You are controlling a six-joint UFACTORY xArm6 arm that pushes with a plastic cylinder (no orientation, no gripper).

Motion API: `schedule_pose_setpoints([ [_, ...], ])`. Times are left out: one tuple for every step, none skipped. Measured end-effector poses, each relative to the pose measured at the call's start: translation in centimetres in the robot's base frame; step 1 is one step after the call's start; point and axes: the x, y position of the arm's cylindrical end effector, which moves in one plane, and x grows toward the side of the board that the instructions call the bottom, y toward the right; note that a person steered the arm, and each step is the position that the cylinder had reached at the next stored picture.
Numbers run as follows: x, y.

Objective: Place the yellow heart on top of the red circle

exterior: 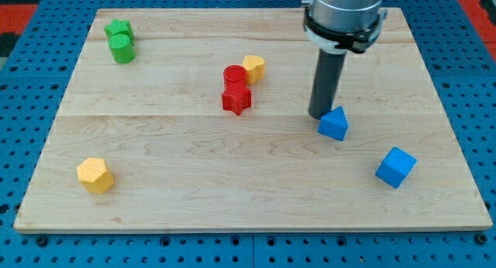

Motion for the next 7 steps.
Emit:
schedule_pose_setpoints([
  [3.9, 2.4],
  [4.1, 1.2],
  [-3.4, -1.8],
  [-11.4, -5.0],
  [-11.8, -12.2],
  [-11.8, -18.9],
  [-11.3, -23.2],
])
